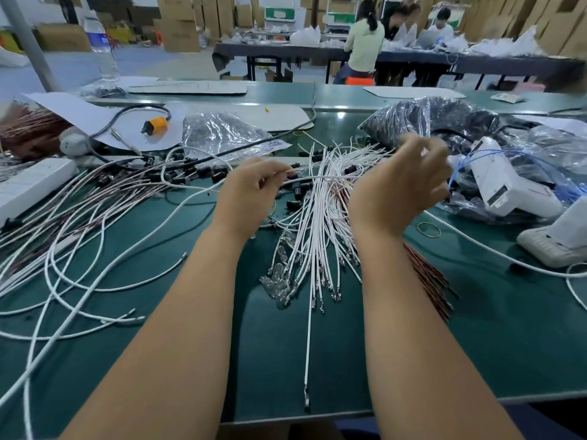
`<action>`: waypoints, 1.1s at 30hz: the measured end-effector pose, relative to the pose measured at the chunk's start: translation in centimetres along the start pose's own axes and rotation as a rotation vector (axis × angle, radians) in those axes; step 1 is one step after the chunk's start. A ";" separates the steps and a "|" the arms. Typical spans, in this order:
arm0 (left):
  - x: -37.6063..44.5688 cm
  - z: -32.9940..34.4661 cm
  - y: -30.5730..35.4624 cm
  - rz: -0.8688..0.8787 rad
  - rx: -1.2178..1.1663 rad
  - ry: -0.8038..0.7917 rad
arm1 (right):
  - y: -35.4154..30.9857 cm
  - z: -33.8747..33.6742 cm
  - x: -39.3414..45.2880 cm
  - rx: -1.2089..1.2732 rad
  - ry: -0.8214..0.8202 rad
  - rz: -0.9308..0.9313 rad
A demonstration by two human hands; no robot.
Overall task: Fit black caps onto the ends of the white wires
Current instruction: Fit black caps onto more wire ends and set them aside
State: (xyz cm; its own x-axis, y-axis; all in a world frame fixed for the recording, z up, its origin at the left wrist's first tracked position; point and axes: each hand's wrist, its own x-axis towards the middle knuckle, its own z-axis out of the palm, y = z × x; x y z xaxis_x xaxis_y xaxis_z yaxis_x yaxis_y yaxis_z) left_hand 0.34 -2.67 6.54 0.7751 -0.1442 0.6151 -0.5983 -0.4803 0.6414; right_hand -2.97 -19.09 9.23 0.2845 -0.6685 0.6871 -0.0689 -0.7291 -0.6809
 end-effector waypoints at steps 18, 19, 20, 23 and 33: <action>0.7 -0.2 -1.0 -0.134 -0.099 0.065 | -0.1 2.2 -2.1 -0.121 -0.544 -0.461; 0.6 -0.1 -0.7 -0.145 -0.137 0.060 | -0.2 2.2 -2.3 -0.094 -0.575 -0.486; 0.5 -0.1 -0.5 -0.154 -0.167 0.054 | -0.3 2.2 -2.4 -0.068 -0.608 -0.516; 0.5 -0.2 0.1 -0.186 -0.257 0.079 | -0.5 2.3 -2.6 -0.043 -0.649 -0.571; 1.0 -0.8 -0.3 -0.336 -0.590 0.166 | -0.7 2.2 -2.6 -0.062 -0.559 -0.407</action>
State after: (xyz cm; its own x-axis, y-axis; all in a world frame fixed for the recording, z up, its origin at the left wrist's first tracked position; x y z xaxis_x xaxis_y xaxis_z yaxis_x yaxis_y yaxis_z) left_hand 1.07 -2.03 7.31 0.9245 0.0868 0.3713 -0.3780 0.0811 0.9222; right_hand -1.56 -16.50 7.36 0.7481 -0.1762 0.6398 0.0984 -0.9240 -0.3695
